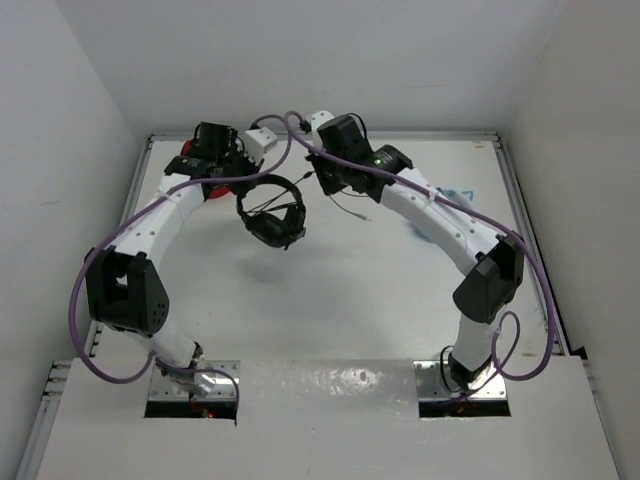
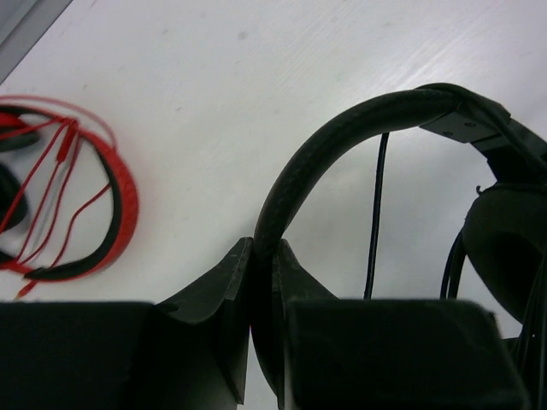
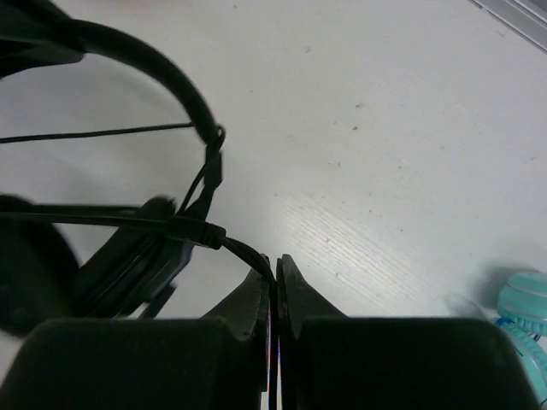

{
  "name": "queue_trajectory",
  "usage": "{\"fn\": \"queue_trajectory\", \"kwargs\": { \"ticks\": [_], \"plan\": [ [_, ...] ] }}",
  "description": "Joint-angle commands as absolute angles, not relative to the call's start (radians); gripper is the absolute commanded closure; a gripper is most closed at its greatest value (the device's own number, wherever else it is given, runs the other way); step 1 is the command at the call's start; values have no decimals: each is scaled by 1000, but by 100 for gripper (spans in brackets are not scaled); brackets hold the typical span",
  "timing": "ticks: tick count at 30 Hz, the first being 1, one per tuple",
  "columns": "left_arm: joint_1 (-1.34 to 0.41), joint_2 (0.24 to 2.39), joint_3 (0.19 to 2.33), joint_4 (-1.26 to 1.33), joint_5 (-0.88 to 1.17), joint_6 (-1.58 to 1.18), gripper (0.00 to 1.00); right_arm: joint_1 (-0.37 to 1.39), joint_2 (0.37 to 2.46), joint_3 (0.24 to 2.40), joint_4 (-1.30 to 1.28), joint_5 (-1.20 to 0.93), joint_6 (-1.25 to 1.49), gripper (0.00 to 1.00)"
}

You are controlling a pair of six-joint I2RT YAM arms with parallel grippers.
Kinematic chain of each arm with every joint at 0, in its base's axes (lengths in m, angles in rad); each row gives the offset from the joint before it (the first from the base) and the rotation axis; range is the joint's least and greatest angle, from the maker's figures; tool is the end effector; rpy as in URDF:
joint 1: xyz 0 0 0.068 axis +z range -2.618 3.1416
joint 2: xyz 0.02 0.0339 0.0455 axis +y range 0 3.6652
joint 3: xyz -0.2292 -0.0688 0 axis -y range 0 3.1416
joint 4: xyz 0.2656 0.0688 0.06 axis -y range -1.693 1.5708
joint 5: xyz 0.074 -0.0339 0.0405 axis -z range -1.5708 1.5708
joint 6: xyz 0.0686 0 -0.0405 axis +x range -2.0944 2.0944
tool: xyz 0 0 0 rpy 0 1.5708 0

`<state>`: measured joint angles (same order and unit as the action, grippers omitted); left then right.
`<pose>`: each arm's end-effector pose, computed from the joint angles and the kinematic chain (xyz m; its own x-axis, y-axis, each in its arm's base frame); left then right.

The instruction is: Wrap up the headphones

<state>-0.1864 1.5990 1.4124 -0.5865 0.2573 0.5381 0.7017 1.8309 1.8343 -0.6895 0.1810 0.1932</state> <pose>0.3889 -0.0911 0.2543 -0.4057 0.5809 -0.7057 0.6593 0.7207 0.2142 0.3546 0.2835 0.3063 -0.5763 -0.2398 -0.7812 -0.4259 0.9040 0.0366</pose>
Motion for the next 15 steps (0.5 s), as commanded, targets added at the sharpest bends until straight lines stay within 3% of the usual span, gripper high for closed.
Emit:
{"fn": "queue_trajectory", "kwargs": {
  "ticks": [1, 8, 13, 15],
  "plan": [
    [-183, 1540, 1518, -727, 429, 497, 100, 623, 1802, 1795, -615, 240, 132, 100],
    [-183, 1525, 1666, -864, 716, 302, 100, 568, 1671, 1448, -226, 3, 169, 100],
    [-181, 1505, 1695, -783, 824, 85, 100, 569, 1586, 1252, -6, -138, 213, 75],
    [-181, 1496, 1695, -746, 813, 33, 100, 569, 1560, 1197, 58, -205, 207, 71]
  ]
}}
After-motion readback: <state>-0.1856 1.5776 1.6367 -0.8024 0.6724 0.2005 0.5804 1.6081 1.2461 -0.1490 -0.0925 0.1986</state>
